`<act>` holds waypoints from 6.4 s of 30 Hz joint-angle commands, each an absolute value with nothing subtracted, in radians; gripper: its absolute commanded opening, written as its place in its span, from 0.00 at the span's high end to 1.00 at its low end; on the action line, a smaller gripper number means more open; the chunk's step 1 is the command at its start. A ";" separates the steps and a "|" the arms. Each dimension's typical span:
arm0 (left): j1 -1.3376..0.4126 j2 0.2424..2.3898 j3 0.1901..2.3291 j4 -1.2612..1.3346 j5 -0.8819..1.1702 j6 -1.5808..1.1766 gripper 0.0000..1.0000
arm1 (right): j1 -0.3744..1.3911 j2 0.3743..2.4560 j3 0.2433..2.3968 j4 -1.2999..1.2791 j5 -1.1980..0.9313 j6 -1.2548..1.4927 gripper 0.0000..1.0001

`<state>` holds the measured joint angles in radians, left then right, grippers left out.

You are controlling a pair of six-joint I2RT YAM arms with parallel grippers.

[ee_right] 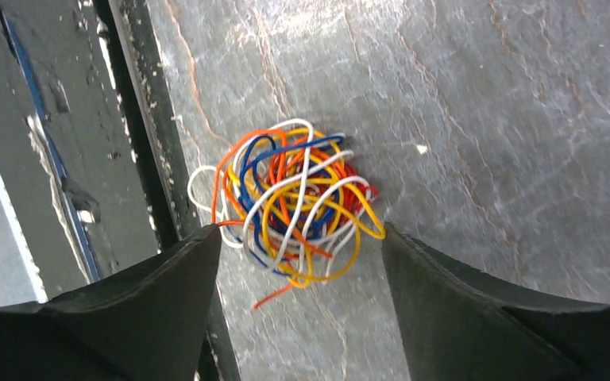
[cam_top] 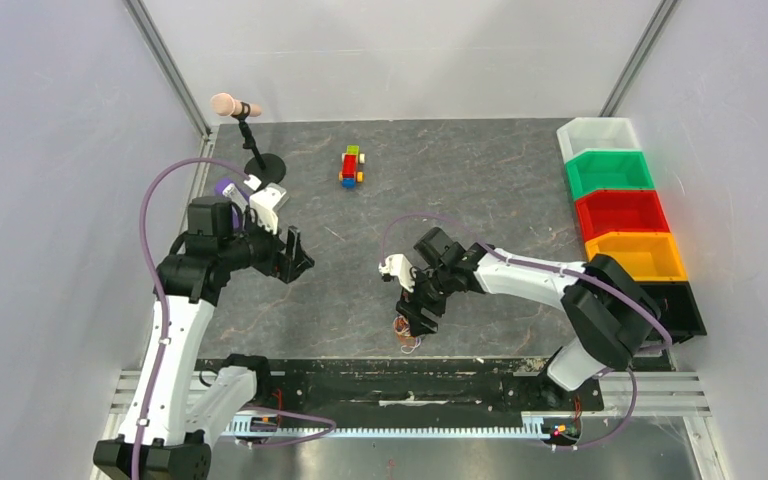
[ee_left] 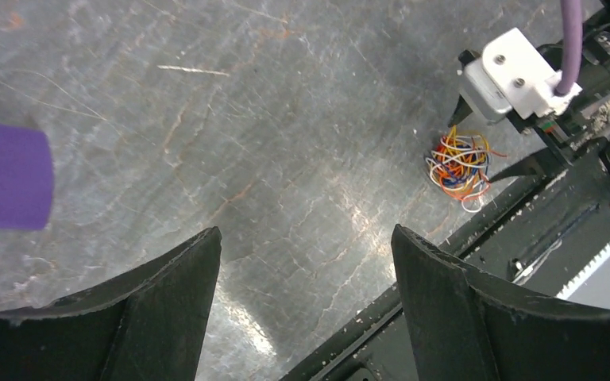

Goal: Untangle the cables

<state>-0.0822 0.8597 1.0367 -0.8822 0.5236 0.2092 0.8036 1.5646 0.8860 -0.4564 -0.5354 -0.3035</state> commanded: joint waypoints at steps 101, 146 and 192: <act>-0.466 1.232 0.905 -0.182 0.763 -0.068 0.21 | 0.231 1.241 0.882 -0.319 -1.026 -0.120 0.95; -0.554 1.213 0.867 -0.050 0.879 -0.292 0.98 | 0.464 1.251 0.822 -0.139 -0.572 0.096 1.00; 0.437 1.075 1.486 -0.642 1.217 -0.113 0.98 | -0.164 1.416 0.838 -0.230 -0.350 -0.343 1.00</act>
